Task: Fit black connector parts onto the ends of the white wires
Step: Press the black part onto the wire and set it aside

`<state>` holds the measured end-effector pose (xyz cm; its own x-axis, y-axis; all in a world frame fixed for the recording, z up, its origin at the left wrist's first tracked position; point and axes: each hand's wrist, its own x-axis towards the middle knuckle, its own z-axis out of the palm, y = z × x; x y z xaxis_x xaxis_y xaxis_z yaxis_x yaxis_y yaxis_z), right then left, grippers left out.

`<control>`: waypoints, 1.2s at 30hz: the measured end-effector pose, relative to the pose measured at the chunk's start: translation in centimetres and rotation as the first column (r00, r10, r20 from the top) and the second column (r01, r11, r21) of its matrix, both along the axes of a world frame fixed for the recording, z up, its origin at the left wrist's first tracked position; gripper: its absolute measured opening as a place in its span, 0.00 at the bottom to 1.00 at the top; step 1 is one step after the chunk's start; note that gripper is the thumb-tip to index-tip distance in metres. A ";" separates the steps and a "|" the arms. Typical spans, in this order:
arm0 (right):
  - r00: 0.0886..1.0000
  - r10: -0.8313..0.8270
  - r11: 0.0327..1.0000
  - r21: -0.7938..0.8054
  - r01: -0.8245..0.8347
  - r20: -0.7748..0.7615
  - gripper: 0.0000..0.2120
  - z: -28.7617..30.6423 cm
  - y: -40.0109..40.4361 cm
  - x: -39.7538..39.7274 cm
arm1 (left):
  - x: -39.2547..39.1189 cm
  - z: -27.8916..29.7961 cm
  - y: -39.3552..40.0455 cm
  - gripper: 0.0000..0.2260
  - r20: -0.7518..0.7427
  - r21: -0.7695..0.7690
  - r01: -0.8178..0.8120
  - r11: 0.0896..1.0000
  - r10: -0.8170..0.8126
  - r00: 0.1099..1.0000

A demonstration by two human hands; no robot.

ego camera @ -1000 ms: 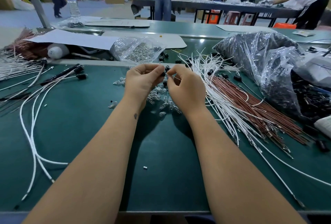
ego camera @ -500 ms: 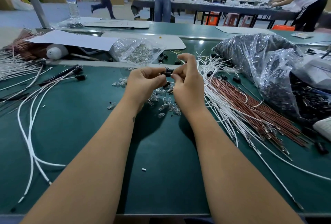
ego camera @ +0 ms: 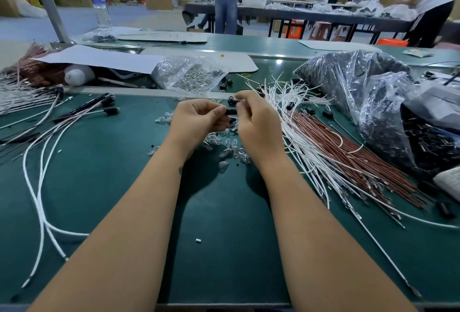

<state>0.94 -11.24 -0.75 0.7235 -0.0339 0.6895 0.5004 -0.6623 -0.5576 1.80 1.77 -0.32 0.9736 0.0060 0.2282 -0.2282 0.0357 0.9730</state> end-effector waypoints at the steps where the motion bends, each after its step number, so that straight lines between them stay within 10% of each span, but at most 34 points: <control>1: 1.000 0.023 0.999 -0.033 -0.023 -0.019 0.09 0.0 0.1 0.0 | 0.0 0.0 0.0 0.04 0.006 -0.007 -0.007 1.000 0.007 1.000; 9: 0.966 -0.259 0.920 -0.299 0.253 0.018 0.07 -0.1 -0.6 0.3 | 0.3 0.2 0.6 0.06 0.097 0.008 -0.309 0.951 0.307 0.947; 15: 0.874 -0.484 0.830 -0.299 0.471 0.032 0.08 -0.1 -1.4 0.3 | 1.5 -0.4 3.7 0.05 0.258 0.238 -0.772 0.589 0.728 0.635; 17: 0.899 -0.437 0.851 -0.311 0.423 0.024 0.07 -0.1 -1.2 0.4 | 1.3 -0.6 3.7 0.12 0.478 0.406 -0.800 0.442 0.643 0.598; 25: 0.989 -0.120 0.949 -0.284 0.139 0.082 0.08 0.2 0.4 -0.3 | 0.2 -0.2 -0.7 0.14 0.647 0.627 -0.515 0.584 -0.023 0.762; 36: 0.933 -0.360 0.868 -0.356 0.346 0.029 0.07 0.1 -0.2 -0.1 | 0.8 -0.7 2.8 0.11 0.573 0.583 -0.756 0.297 0.509 0.642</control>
